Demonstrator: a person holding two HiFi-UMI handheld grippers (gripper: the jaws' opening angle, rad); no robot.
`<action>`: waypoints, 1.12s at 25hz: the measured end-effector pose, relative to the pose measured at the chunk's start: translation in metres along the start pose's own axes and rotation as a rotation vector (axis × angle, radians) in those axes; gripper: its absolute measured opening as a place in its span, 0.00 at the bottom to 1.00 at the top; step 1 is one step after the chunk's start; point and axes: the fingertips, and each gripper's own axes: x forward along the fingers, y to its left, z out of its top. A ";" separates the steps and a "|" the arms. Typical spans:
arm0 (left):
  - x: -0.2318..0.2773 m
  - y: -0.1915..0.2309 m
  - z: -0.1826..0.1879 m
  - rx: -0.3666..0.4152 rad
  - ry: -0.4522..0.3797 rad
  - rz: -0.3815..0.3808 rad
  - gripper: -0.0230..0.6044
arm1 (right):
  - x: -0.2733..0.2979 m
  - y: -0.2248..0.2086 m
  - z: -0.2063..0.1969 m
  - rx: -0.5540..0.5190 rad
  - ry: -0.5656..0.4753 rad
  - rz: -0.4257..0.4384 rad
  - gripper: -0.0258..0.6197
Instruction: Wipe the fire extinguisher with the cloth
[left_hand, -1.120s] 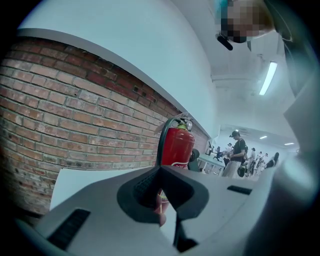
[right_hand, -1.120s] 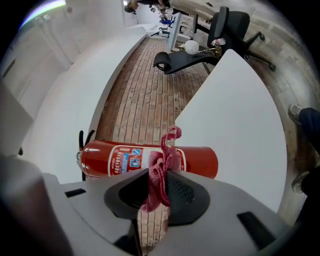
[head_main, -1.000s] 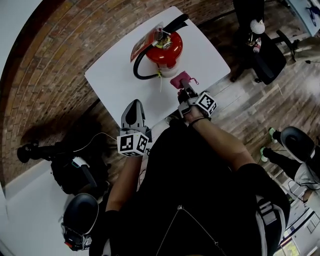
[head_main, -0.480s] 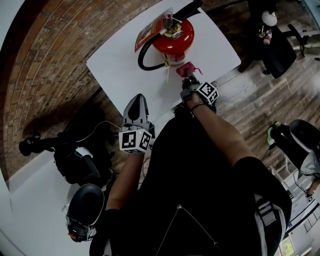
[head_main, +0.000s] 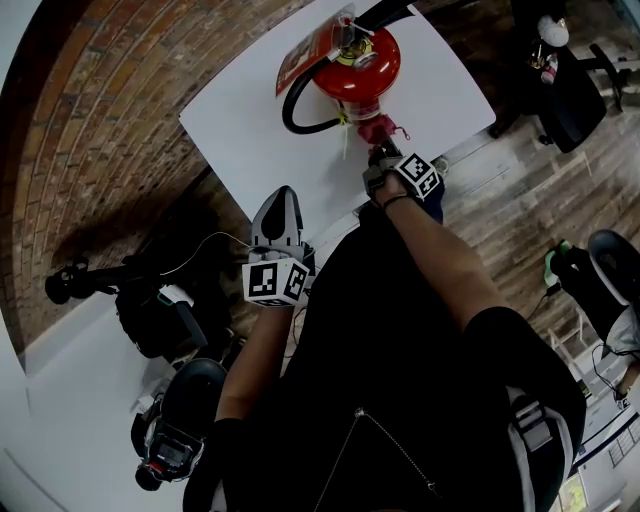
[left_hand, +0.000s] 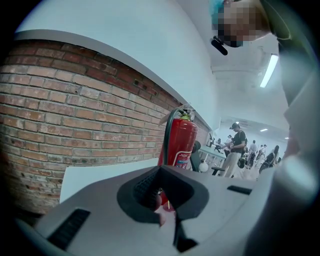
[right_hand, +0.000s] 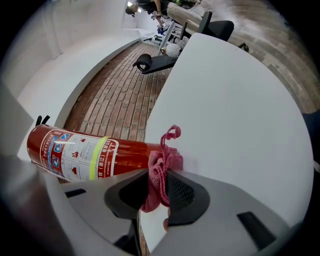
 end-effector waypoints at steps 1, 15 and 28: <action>-0.001 0.000 0.000 0.000 0.000 0.000 0.05 | 0.002 0.002 0.000 0.002 -0.002 0.000 0.20; 0.001 -0.008 0.011 -0.009 -0.032 -0.014 0.05 | -0.007 0.035 0.003 0.006 0.017 0.030 0.20; 0.017 -0.019 0.015 -0.009 -0.038 -0.040 0.05 | -0.020 0.071 0.002 0.035 0.052 0.081 0.20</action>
